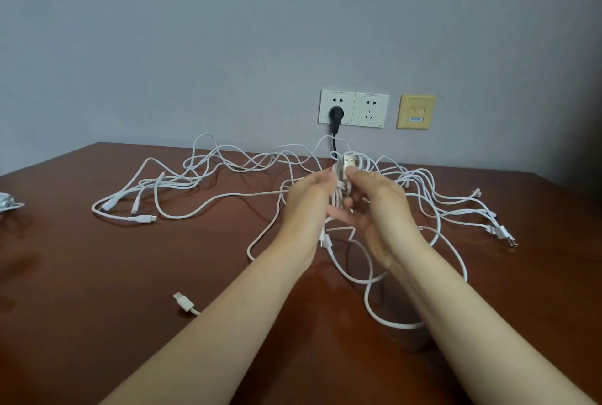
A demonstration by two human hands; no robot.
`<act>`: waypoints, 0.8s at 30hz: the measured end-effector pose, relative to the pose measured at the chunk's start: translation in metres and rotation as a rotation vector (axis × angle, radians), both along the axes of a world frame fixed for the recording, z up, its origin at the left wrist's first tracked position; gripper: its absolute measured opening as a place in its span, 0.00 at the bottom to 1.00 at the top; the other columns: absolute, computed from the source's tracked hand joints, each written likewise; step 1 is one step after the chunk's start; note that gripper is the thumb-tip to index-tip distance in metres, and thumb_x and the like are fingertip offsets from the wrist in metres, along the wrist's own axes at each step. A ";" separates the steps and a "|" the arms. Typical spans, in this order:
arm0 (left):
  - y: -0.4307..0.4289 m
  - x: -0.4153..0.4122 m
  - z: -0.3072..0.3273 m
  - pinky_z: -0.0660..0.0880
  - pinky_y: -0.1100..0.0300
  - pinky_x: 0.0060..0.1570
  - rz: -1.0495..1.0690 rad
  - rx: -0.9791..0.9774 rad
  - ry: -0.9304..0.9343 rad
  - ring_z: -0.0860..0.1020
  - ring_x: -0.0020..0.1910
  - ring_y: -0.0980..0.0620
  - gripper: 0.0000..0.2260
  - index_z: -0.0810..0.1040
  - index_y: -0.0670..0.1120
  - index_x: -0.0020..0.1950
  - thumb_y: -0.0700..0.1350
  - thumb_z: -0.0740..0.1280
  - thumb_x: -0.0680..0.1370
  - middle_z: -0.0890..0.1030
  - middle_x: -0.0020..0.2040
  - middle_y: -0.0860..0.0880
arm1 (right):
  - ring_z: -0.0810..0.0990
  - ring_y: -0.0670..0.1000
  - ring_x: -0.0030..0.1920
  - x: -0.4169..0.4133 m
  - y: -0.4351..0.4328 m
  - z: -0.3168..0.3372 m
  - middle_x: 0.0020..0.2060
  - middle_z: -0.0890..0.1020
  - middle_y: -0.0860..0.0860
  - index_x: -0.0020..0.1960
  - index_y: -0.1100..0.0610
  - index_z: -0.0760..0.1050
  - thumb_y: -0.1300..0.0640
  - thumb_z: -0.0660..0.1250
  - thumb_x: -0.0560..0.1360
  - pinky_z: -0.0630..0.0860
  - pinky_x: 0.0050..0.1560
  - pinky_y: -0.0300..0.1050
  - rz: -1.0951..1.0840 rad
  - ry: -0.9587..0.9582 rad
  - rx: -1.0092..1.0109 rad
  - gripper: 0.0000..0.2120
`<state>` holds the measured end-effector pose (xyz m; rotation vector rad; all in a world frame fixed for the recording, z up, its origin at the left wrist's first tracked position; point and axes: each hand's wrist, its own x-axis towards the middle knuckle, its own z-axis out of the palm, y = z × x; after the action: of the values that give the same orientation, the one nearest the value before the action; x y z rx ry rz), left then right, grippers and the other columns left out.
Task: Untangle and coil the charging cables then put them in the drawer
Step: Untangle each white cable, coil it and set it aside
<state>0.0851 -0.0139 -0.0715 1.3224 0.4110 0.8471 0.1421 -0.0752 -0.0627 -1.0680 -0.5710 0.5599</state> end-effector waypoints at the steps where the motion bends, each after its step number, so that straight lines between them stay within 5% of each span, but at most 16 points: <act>1: 0.001 0.000 0.001 0.74 0.62 0.40 -0.001 -0.021 0.002 0.76 0.34 0.51 0.11 0.79 0.44 0.41 0.41 0.60 0.80 0.78 0.32 0.49 | 0.68 0.43 0.22 0.000 0.000 0.000 0.26 0.65 0.52 0.39 0.59 0.67 0.62 0.62 0.77 0.82 0.33 0.46 0.009 0.002 0.001 0.09; 5: 0.006 -0.003 0.001 0.72 0.65 0.28 0.000 -0.030 0.042 0.73 0.26 0.54 0.12 0.78 0.42 0.39 0.38 0.59 0.80 0.75 0.28 0.48 | 0.69 0.42 0.20 -0.005 0.003 -0.004 0.19 0.67 0.48 0.36 0.60 0.66 0.62 0.61 0.78 0.82 0.35 0.48 0.004 -0.048 -0.056 0.12; 10: 0.010 -0.005 0.004 0.71 0.64 0.29 -0.079 -0.061 0.039 0.74 0.29 0.52 0.10 0.79 0.38 0.50 0.33 0.58 0.78 0.77 0.34 0.45 | 0.71 0.43 0.17 -0.003 0.004 -0.005 0.16 0.66 0.45 0.36 0.59 0.64 0.62 0.60 0.79 0.77 0.48 0.58 -0.024 -0.053 -0.071 0.13; 14: 0.002 -0.003 0.004 0.71 0.67 0.25 -0.061 -0.100 -0.015 0.74 0.27 0.55 0.10 0.78 0.39 0.49 0.33 0.58 0.79 0.78 0.36 0.46 | 0.69 0.42 0.19 -0.001 0.005 -0.007 0.17 0.66 0.45 0.44 0.59 0.67 0.62 0.60 0.78 0.80 0.42 0.53 -0.061 -0.040 -0.070 0.05; 19: 0.004 0.000 -0.001 0.72 0.72 0.29 0.078 0.267 0.068 0.75 0.39 0.55 0.12 0.72 0.48 0.41 0.32 0.62 0.76 0.77 0.44 0.46 | 0.68 0.43 0.19 0.005 0.004 -0.008 0.17 0.67 0.45 0.40 0.58 0.66 0.60 0.61 0.77 0.74 0.26 0.39 -0.104 -0.035 -0.099 0.08; 24: 0.008 0.000 -0.001 0.72 0.60 0.46 0.130 0.455 0.122 0.75 0.39 0.51 0.14 0.69 0.51 0.39 0.33 0.66 0.74 0.77 0.40 0.47 | 0.72 0.52 0.26 0.012 0.004 -0.016 0.18 0.71 0.46 0.30 0.56 0.65 0.55 0.67 0.75 0.75 0.42 0.56 -0.292 -0.271 -0.143 0.18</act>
<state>0.0848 -0.0060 -0.0723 1.7889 0.4179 1.0093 0.1541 -0.0708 -0.0788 -1.3481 -0.6032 0.2032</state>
